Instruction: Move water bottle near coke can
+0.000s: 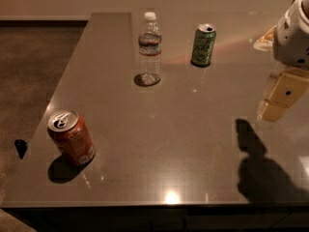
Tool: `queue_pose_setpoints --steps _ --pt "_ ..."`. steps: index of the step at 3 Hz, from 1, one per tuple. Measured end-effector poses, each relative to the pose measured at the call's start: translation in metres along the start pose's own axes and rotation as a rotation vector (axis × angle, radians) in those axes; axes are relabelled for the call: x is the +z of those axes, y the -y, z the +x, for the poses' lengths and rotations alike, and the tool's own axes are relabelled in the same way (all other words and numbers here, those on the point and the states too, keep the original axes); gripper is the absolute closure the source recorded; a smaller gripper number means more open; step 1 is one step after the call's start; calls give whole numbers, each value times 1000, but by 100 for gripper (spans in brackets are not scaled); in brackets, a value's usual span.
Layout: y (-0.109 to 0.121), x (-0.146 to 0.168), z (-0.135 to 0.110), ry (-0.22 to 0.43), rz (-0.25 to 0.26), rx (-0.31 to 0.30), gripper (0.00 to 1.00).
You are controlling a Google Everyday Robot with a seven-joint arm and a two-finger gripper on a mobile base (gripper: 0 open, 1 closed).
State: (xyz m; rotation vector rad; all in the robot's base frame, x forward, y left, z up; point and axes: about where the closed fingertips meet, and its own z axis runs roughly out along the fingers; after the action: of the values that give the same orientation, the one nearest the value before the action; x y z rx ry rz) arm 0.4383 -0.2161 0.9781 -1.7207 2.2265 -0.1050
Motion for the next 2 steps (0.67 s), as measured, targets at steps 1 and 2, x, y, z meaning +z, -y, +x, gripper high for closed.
queue_pose_setpoints --steps 1,2 --pt "0 0 0 0 0 0 0" --pt "14 5 -20 -6 6 41 0"
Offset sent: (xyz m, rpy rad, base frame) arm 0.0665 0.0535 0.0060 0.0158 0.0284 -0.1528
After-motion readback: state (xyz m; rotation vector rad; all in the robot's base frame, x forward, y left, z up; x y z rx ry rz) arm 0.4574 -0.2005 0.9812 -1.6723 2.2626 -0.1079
